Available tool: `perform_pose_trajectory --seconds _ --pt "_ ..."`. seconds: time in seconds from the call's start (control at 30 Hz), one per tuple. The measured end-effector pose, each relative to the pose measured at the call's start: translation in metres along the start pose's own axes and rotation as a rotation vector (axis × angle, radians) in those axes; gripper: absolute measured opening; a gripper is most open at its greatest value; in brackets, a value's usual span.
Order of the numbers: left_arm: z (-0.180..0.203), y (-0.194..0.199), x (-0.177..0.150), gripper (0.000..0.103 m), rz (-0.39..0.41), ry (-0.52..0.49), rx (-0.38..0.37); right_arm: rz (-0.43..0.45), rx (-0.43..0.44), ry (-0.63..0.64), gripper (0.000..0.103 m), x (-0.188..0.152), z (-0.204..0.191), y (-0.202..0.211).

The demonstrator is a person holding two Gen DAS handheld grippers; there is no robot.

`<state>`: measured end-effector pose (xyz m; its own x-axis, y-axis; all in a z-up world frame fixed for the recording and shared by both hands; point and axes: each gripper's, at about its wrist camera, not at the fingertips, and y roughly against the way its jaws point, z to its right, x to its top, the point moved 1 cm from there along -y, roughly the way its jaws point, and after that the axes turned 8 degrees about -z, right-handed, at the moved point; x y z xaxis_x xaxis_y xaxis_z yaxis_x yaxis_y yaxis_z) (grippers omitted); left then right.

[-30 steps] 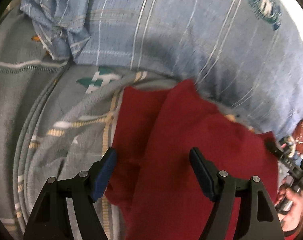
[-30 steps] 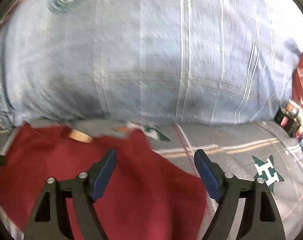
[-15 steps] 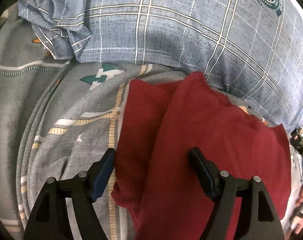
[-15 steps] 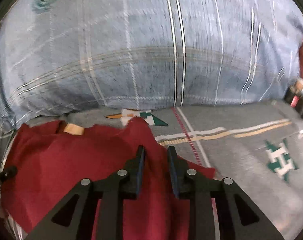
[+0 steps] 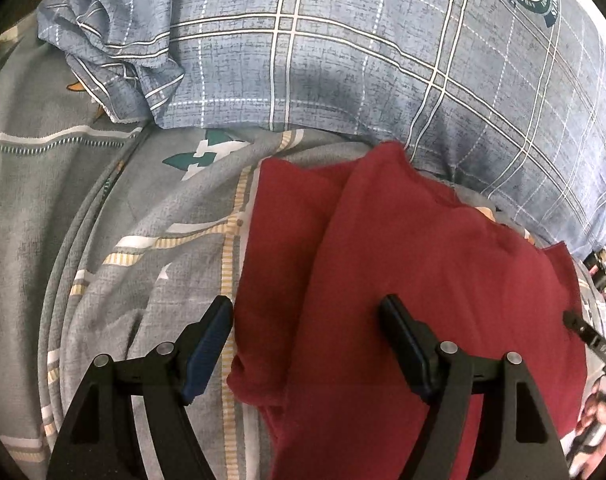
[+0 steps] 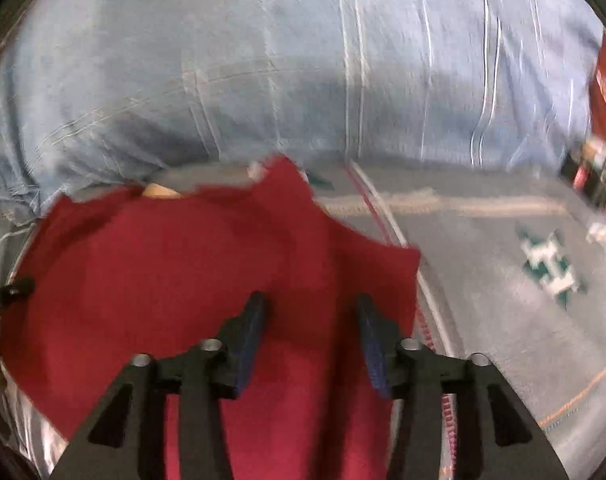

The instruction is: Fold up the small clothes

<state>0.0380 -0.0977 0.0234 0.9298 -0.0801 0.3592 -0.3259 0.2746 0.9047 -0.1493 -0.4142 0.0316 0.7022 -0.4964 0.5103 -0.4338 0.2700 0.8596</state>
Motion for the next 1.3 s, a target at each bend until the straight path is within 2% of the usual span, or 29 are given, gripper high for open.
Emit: perform_pose_trajectory --seconds 0.17,0.3,0.4,0.5,0.63,0.73,0.83,0.97,1.03,1.07,1.1,1.17,1.27,1.3 --pt "0.002 0.0 -0.001 0.075 0.003 -0.007 0.008 0.024 -0.014 0.009 0.059 -0.002 -0.003 0.016" --pt "0.001 0.003 0.0 0.075 0.0 -0.016 -0.007 0.005 0.047 -0.046 0.064 -0.003 0.006 0.019" --pt "-0.009 0.011 0.002 0.075 -0.017 0.01 -0.082 0.003 0.074 -0.07 0.069 -0.004 0.014 0.024" --pt "-0.026 0.019 0.002 0.075 -0.025 0.055 -0.131 0.0 0.103 -0.104 0.079 -0.009 0.027 0.032" --pt "-0.045 0.023 0.004 0.079 -0.025 0.122 -0.181 -0.012 0.114 -0.148 0.081 -0.013 0.046 0.033" --pt "-0.048 0.016 0.006 0.079 -0.052 0.151 -0.211 -0.042 0.168 -0.182 0.081 -0.014 0.053 0.026" --pt "-0.04 0.002 0.007 0.079 -0.091 0.138 -0.198 -0.067 0.206 -0.18 0.081 -0.013 0.049 0.017" --pt "-0.026 -0.005 0.009 0.08 -0.068 0.09 -0.15 -0.056 0.155 -0.097 0.082 -0.012 0.034 0.012" --pt "-0.021 -0.006 0.008 0.078 -0.056 0.087 -0.15 -0.044 0.134 -0.051 0.078 -0.012 0.024 0.011" --pt "-0.02 -0.007 0.007 0.072 -0.057 0.084 -0.165 -0.034 0.122 -0.038 0.068 -0.012 0.02 0.011" --pt "-0.02 -0.006 0.007 0.054 -0.059 0.083 -0.167 -0.017 0.107 -0.008 0.064 -0.012 0.013 0.013" --pt "-0.019 -0.006 0.006 0.039 -0.066 0.084 -0.197 0.009 0.077 0.051 0.045 -0.011 0.003 0.015" --pt "-0.019 0.002 0.004 0.02 -0.048 0.074 -0.182 0.037 0.025 0.101 0.036 -0.011 -0.008 0.017" --pt "-0.019 0.007 0.002 0.017 -0.039 0.08 -0.186 0.046 0.013 0.11 0.033 -0.011 -0.01 0.02"
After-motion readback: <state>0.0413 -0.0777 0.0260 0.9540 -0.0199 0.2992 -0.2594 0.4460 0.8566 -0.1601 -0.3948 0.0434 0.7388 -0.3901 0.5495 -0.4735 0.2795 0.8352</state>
